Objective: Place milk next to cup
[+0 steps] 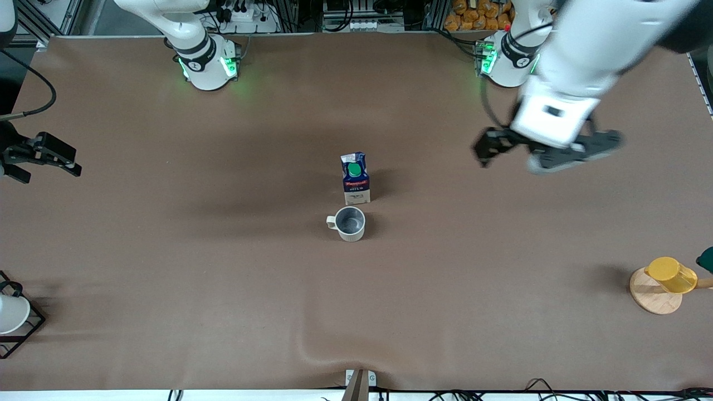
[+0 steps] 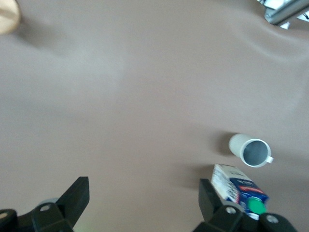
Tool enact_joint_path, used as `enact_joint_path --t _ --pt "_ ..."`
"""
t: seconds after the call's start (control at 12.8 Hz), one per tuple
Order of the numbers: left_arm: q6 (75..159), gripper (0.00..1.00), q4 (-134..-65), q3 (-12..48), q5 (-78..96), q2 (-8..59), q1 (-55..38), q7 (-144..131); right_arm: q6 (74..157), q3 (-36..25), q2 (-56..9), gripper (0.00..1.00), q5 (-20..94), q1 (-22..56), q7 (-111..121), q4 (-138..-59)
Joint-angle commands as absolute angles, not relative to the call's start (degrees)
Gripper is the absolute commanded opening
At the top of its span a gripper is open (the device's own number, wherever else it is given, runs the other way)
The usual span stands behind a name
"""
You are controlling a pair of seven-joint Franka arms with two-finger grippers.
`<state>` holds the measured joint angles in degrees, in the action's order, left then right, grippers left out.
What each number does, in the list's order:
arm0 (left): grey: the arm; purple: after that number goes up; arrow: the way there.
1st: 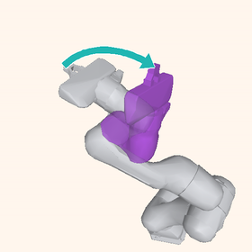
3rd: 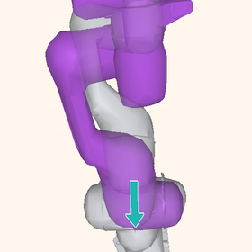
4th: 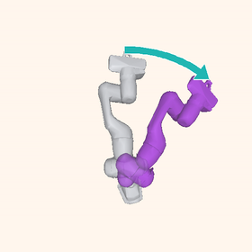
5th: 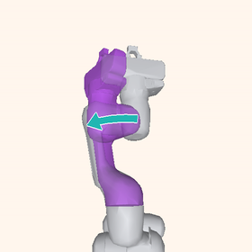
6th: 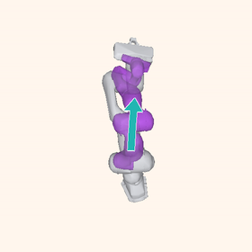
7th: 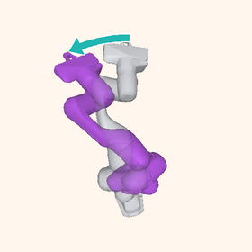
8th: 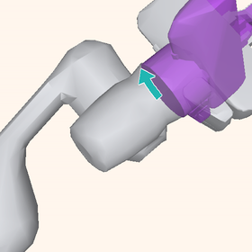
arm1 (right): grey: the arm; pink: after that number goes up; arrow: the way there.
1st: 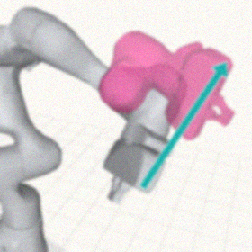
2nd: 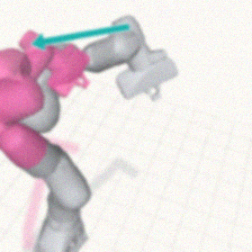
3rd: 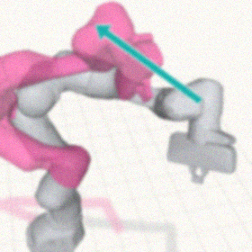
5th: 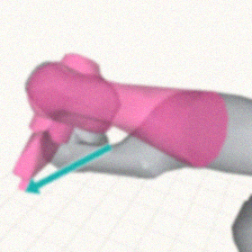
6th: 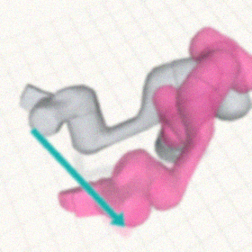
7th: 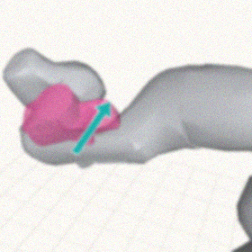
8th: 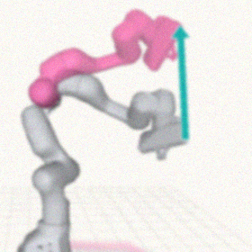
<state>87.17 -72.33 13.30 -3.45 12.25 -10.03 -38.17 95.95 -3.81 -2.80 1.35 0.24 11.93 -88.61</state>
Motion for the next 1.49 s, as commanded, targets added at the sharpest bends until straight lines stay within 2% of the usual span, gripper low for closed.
enact_joint_path --t 0.0,0.47,0.78,0.94,1.1,1.25,1.41 --pt "86.66 1.0 -74.0 13.8 -3.78 9.59 -3.89 -29.65 96.86 -3.69 -0.44 1.0 -0.35 0.44 12.92 -91.23" --pt "85.18 1.0 -74.88 14.49 -3.69 8.53 3.94 -25.58 97.64 -3.69 1.14 1.0 -0.18 0.44 12.74 -93.6" --pt "84.99 1.0 -75.58 15.29 -3.52 7.56 4.83 -25.05 97.56 -3.69 1.23 1.0 0.0 0.44 12.74 -93.87" --pt "85.08 1.0 -78.3 14.42 -3.43 5.72 4.83 -23.57 97.47 -3.69 1.23 1.0 0.0 0.44 12.66 -93.87" --pt "85.08 1.0 -80.84 10.66 -0.46 3.44 4.4 -18.92 97.3 -3.69 1.23 1.0 0.17 0.35 12.66 -93.87" --pt "85.17 1.0 -85.06 7.75 4.21 0.54 4.39 -12.6 97.21 -3.6 1.23 1.0 0.26 0.53 12.4 -93.87" --pt "85.17 1.0 -90.15 7.47 4.22 -2.63 4.39 -9.5 97.29 -3.6 1.14 1.0 0.26 0.53 12.39 -93.78"
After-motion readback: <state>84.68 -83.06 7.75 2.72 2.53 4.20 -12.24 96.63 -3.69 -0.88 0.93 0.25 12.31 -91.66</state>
